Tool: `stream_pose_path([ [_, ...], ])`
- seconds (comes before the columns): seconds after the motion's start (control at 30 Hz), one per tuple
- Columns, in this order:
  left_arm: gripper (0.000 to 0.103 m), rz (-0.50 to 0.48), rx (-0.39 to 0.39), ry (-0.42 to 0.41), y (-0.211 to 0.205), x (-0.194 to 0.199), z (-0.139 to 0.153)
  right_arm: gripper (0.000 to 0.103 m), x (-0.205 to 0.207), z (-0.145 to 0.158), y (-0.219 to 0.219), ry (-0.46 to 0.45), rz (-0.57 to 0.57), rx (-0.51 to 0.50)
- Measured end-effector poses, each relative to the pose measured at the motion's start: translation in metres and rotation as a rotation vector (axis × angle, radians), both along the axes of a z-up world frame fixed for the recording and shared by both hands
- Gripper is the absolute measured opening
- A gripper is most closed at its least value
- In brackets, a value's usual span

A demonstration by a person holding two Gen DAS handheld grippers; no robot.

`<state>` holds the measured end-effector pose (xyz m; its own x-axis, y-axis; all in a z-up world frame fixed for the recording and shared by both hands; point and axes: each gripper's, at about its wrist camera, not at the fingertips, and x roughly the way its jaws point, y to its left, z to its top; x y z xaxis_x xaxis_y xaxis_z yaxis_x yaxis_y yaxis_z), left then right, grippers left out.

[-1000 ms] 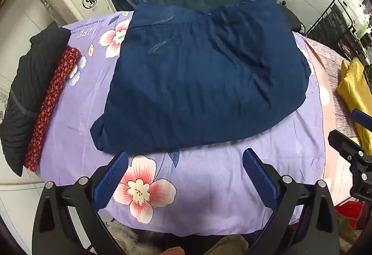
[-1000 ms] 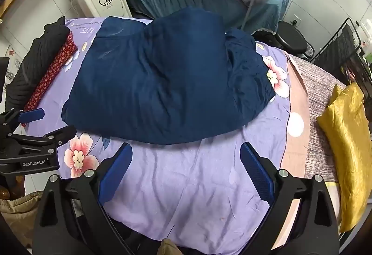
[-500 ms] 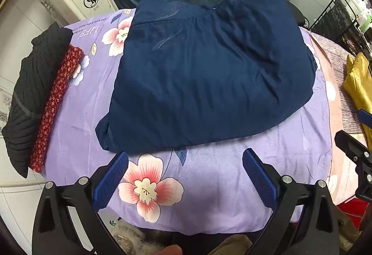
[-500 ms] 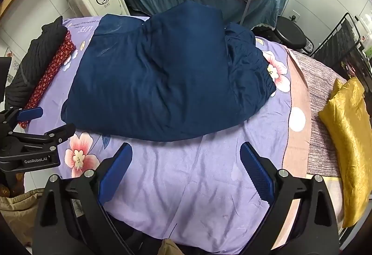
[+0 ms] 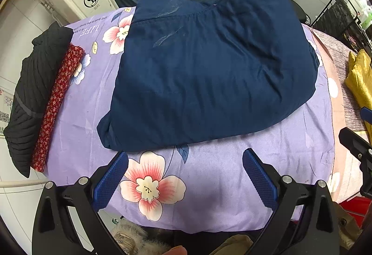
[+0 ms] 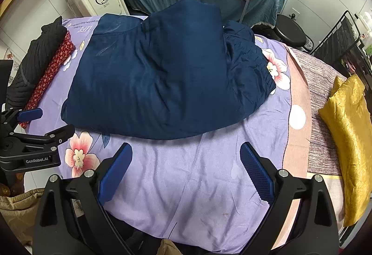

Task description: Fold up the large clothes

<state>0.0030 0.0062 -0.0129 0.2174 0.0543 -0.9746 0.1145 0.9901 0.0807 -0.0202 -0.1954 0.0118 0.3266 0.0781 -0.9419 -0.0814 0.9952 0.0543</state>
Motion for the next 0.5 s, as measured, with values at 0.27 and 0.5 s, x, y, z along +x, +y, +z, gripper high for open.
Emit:
stream_pose_path([
  [0.27, 0.097, 0.014, -0.008, 0.006, 0.01, -0.002, -0.002, 0.093, 0.0, 0.001, 0.0, -0.001, 0.001, -0.001],
  [0.5, 0.097, 0.02, -0.002, -0.001, -0.002, -0.004, 0.001, 0.093, 0.0, 0.002, 0.002, -0.002, 0.005, -0.004],
])
